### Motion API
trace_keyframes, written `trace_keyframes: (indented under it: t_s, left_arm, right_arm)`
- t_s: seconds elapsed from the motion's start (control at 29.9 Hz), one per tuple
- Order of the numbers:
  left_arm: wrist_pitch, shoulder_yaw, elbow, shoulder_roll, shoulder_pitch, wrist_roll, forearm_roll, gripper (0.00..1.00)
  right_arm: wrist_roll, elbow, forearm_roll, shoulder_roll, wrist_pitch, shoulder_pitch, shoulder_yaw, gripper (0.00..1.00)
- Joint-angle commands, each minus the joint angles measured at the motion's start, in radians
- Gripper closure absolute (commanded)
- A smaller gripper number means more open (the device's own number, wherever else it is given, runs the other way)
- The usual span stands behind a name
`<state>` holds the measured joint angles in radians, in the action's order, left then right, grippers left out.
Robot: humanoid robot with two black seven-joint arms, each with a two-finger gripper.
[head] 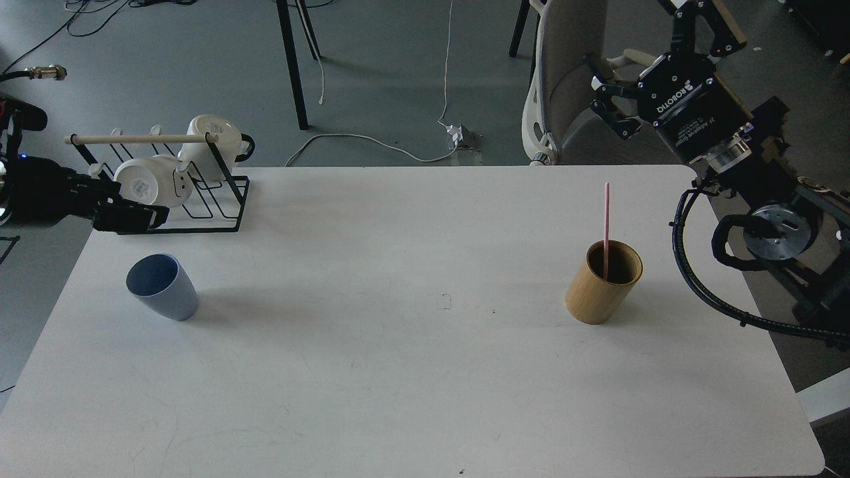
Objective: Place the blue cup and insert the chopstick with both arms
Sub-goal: 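Grasp the blue cup with the left gripper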
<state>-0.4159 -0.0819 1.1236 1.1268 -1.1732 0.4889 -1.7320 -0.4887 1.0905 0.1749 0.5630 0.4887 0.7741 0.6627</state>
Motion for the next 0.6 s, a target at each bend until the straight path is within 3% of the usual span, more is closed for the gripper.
trace_keyframes:
  t_s: [0.0,0.3,0.57]
  left_arm:
    - [0.072,-0.006,-0.106,-0.022,0.091,0.000,-0.011,0.04]
    - [0.081,-0.004,-0.300,-0.163,0.196,0.000,0.000,0.12]
    - [0.077,-0.006,-0.344,-0.200,0.205,0.000,0.003,0.27]
  right_arm:
    - [0.000,0.000,0.000,0.000,0.000,-0.010,0.000,0.01]
    - [0.000,0.000,0.000,0.011,0.000,-0.030,0.000,0.01]
    - [0.000,0.000,0.000,0.025,0.000,-0.044,0.002,0.01]
